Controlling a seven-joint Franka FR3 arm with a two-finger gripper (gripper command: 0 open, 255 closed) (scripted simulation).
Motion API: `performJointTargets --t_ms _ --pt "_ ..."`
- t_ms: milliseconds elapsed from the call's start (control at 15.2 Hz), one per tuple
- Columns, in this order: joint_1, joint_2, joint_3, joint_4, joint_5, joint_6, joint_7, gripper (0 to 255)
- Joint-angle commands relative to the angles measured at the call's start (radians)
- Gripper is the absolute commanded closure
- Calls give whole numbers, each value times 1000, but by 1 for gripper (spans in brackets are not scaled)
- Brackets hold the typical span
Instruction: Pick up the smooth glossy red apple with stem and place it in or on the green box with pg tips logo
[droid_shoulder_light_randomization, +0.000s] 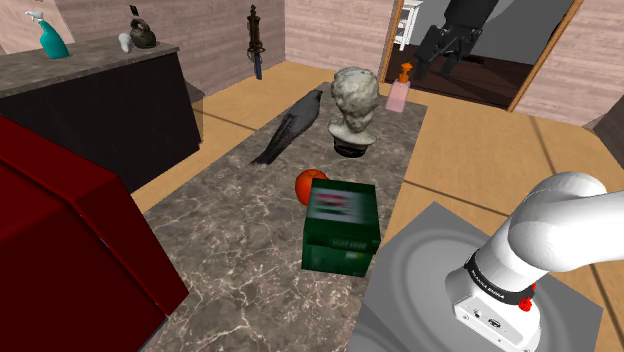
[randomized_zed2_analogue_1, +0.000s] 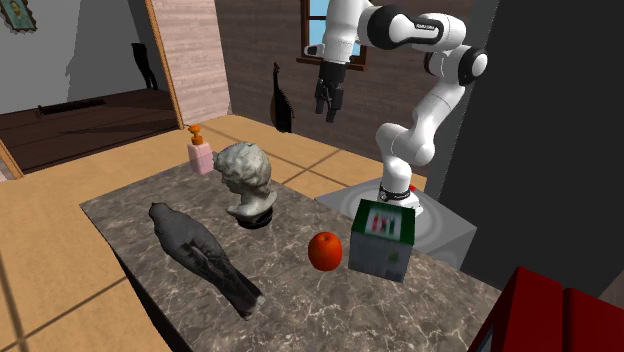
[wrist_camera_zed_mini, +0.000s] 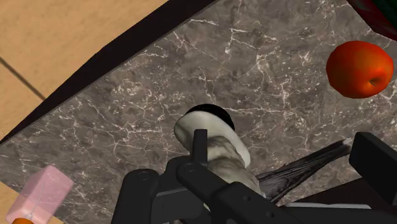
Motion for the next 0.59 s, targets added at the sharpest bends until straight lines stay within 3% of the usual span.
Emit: performJointTargets --t_ms 0,528 --pt "0 0 0 0 0 0 0 0" --pt "102 261 7 49 62 106 -115 0"
